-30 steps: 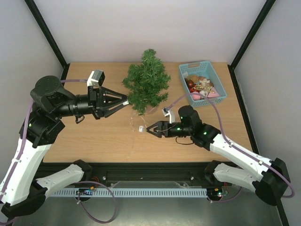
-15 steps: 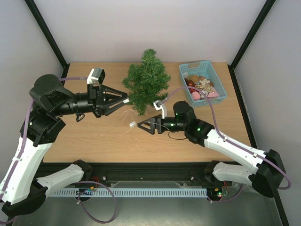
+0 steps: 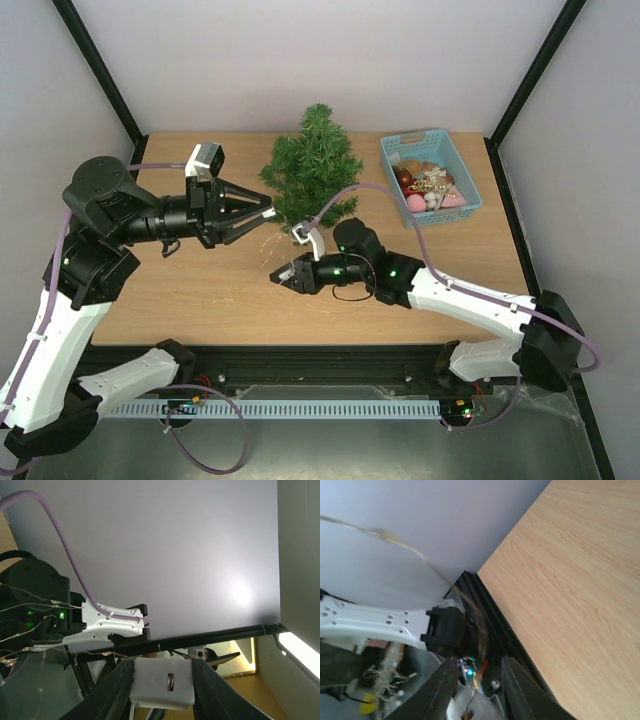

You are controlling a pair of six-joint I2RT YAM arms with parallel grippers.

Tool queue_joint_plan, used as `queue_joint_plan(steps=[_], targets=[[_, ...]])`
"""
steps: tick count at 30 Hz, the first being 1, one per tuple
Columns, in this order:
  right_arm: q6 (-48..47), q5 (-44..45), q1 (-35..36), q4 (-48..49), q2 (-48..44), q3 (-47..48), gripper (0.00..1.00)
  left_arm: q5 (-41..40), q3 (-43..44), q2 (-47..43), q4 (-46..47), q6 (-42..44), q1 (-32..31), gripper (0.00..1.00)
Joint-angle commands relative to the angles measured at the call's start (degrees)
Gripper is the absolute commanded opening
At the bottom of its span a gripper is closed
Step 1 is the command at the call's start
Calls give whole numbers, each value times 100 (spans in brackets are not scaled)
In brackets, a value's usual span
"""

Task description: Decorate the small christmas tree

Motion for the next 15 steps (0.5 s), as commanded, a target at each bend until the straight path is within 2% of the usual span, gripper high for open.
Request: queue_joint_plan(steps=[1,4,9,12,15], targets=[[-72,350,166,-319,-241,-15,21,48,253,14,208,39,-18,32],[72,655,172,-525,-876,-495,15,-124,457,153,158,261,-7,32],[308,1287,174,-1137,-1932,-1118,11,-318,1095,622,56,767,186,31],[589,1567,171,-1324,-2365,-1477,9,-281,1733,1000,-309,1139,623,31],[890,1789,169,-1441,-2746,-1832,8,103,2078,1276,-340,1232,1479,31]])
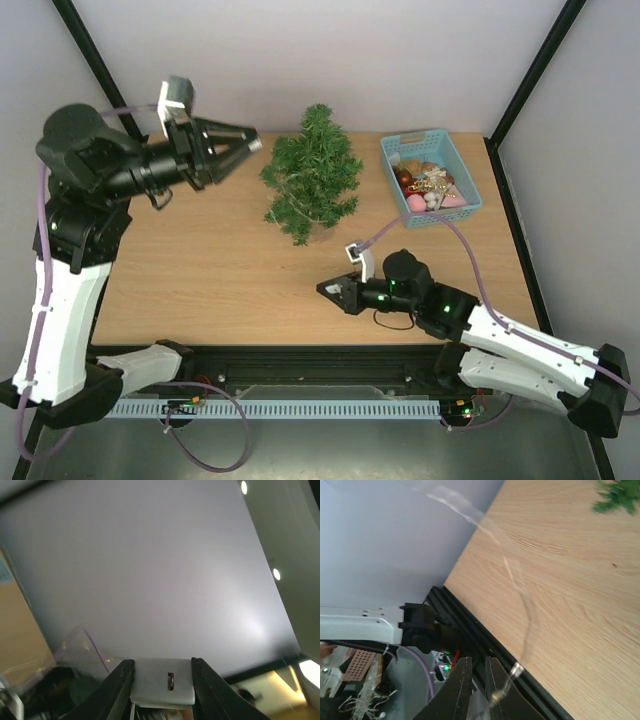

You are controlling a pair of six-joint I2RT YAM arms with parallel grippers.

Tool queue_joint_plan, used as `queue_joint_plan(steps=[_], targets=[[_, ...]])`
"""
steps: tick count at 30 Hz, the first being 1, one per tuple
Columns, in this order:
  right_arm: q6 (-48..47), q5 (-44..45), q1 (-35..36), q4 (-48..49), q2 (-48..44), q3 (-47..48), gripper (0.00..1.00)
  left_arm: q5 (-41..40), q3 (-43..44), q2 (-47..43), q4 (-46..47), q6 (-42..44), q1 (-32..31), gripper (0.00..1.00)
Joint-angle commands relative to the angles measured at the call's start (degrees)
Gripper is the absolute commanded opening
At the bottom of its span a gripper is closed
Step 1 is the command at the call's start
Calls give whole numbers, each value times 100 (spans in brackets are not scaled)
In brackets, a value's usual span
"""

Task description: Decorate the small christmas tree

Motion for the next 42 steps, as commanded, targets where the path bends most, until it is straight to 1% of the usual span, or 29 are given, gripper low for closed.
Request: queue_joint_plan(steps=[1,6,7,8,10,12,15,18,22,26,30,34,35,39,40,41,42], targets=[[552,579,21,-489,-502,-560,8,536,525,336,-49,334,1157,31],[881,906,25,-780,-1026,-1019,8,1497,564,518,607,-278,2891,30],[920,987,17,-883,-1089,-1060,8,1746,565,540,854,-597,3201,30],[983,1076,17,-991,-1148,-1100,8,1939,557,553,1371,-908,3543,30],[1148,1254,16,-1179,-1280,-1198,8,2098,620,620,2104,-1531,3804,29],[1379,1424,19,-1319,-1427,-1349,8,1966,701,654,2903,-2296,3981,29],[1826,1773,17,-1621,-1635,-1600,8,1973,836,743,4343,-3581,4491,29],[2218,2144,16,-2055,-1786,-1764,8,1915,1091,867,5187,-4564,5003,29],[2756,2744,17,-2659,-2022,-1948,9,1640,1408,1027,5691,-5298,5151,29],[3313,3302,8,-3272,-2306,-2047,9,1236,1446,1162,6634,-6247,5204,28],[3744,3837,9,-3770,-2695,-2123,13,558,1295,1231,7566,-7175,5210,28],[3995,4528,12,-4275,-3026,-1986,16,-245,918,1252,8595,-7962,5217,27],[4062,4689,10,-4411,-3092,-1934,18,-384,861,1264,8754,-8125,5218,27],[4200,4995,9,-4453,-3198,-1861,19,-719,740,1334,9131,-8506,5218,28],[4124,4986,8,-4292,-3188,-1883,23,-699,768,1346,9100,-8508,5220,28],[4068,4976,7,-4152,-3154,-1870,29,-647,792,1368,9078,-8510,5218,28],[3967,4947,7,-4013,-3126,-1853,41,-591,832,1394,9057,-8502,5218,28]])
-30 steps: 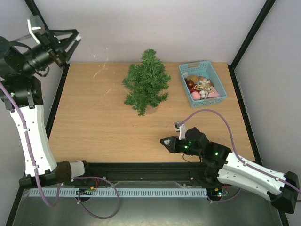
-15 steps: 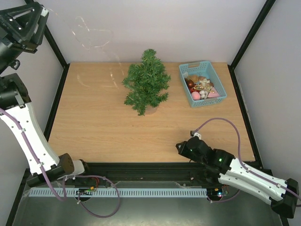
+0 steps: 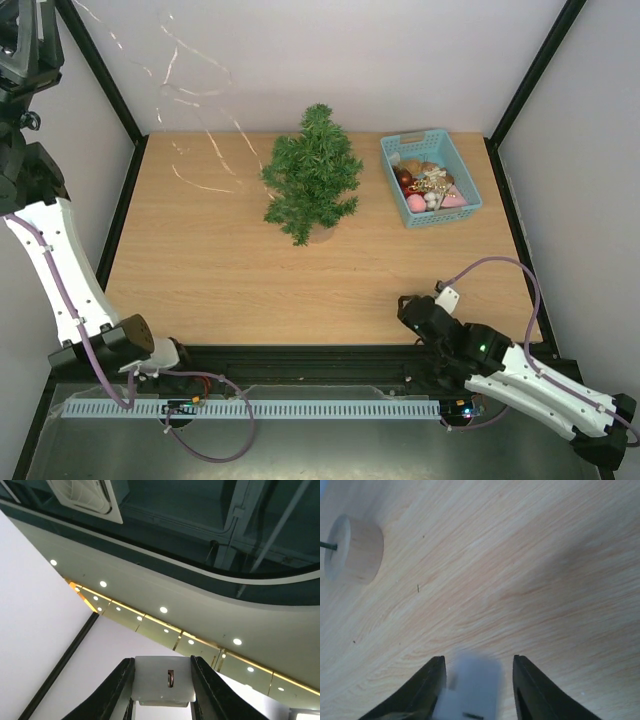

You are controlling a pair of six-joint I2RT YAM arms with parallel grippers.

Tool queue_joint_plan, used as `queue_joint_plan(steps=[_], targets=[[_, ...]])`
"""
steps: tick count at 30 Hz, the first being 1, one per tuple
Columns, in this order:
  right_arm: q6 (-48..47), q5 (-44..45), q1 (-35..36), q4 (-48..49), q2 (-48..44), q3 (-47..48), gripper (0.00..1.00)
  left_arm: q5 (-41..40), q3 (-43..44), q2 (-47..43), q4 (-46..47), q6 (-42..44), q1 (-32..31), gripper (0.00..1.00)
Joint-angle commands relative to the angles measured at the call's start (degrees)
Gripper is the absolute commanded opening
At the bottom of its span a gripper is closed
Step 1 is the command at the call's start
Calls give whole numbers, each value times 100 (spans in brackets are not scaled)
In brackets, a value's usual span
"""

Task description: Decorate the small christmas tree

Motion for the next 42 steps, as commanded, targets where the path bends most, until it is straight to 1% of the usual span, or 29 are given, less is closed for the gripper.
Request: queue_joint_plan(steps=[1,4,8,12,13,16,19,21,22,25,27,30,36,42], targets=[[-129,478,16,162,53,218,50,-217,106,16,626,-3805,35,28],[-602,413,10,364,276,569,64,-15,73,-3,614,-3815,35,28],[-1196,381,10,181,676,1259,75,357,-217,-209,621,-3771,40,28],[-1736,111,11,161,1068,1839,83,646,-781,-538,713,-3732,36,28],[-1825,1,14,139,1136,1923,84,737,-923,-617,751,-3744,35,28],[-1950,-438,11,275,1179,1858,89,861,-1192,-756,849,-3790,35,28],[-1938,-847,15,591,1024,1438,96,930,-1247,-800,869,-3789,27,29],[-1892,-1035,11,802,890,1187,97,973,-1233,-797,869,-3798,27,29],[-1952,-1151,10,1054,817,1083,97,999,-1232,-805,869,-3799,27,29],[-2284,-1535,10,1631,885,1096,93,1065,-1235,-807,869,-3807,21,29],[-2573,-1819,20,1909,1274,1360,91,1112,-1238,-809,869,-3804,12,29],[-3107,-2219,75,2189,2047,2061,88,1154,-1247,-818,852,-3808,-10,29],[-3997,-2245,408,2571,3368,3303,89,1206,-1197,-824,763,-3808,-51,29],[-4425,-2546,600,3570,4564,4018,89,1225,-1052,-793,668,-3801,-108,29]])
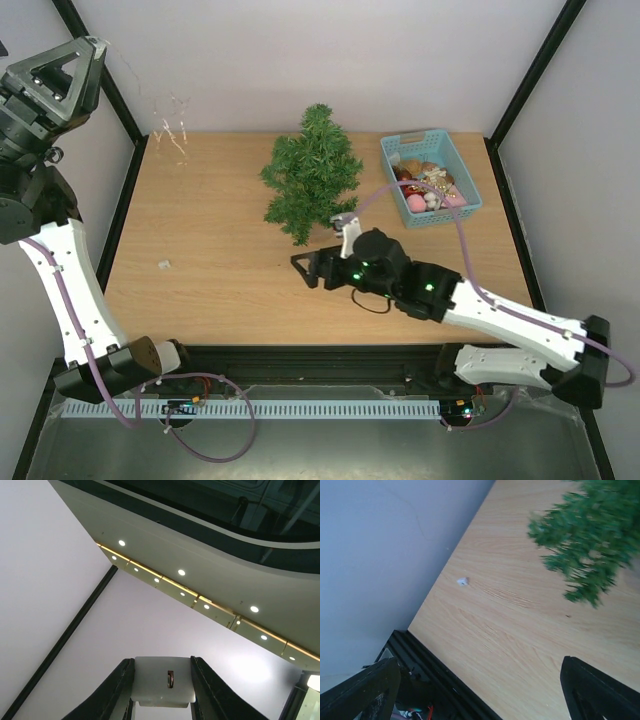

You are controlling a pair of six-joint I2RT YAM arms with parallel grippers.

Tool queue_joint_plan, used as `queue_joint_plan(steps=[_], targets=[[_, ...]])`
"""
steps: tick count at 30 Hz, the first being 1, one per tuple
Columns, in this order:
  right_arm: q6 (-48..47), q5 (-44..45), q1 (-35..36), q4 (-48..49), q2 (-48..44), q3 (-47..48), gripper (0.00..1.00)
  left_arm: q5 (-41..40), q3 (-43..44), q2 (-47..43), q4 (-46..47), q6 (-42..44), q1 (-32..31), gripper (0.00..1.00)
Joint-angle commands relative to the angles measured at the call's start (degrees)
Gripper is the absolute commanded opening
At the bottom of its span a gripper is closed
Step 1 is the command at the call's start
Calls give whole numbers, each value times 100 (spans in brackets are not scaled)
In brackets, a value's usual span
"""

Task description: Decorate the small christmas tree

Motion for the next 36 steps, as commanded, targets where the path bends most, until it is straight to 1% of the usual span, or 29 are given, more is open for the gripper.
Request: queue_joint_plan(steps=[1,5,8,12,15,19,24,28,33,35,36], targets=[[-724,-298,145,887,788,540,89,91,219,-61,184,-3798,-61,29],[-1174,-334,164,1302,1518,1035,92,69,409,-24,69,-3803,-117,29],[-1483,-235,159,1410,1922,1554,93,76,543,6,-27,-3798,-163,29],[-1780,-137,166,1372,2021,2187,93,176,592,-25,-115,-3762,-193,29],[-1960,-4,159,1169,2099,2751,96,219,482,-124,-165,-3702,-217,29],[-2186,95,150,815,2503,3561,96,235,348,-257,-259,-3614,-284,29],[-2200,-66,153,859,2912,4123,93,270,317,-340,-343,-3570,-369,29],[-2303,246,155,801,3117,4436,92,296,326,-374,-376,-3561,-446,29],[-2509,652,134,602,3292,4808,88,314,313,-397,-379,-3557,-526,30],[-2566,671,124,569,3331,4910,82,315,287,-414,-372,-3544,-550,30],[-2589,649,120,581,3334,4926,76,308,263,-426,-374,-3535,-560,29]])
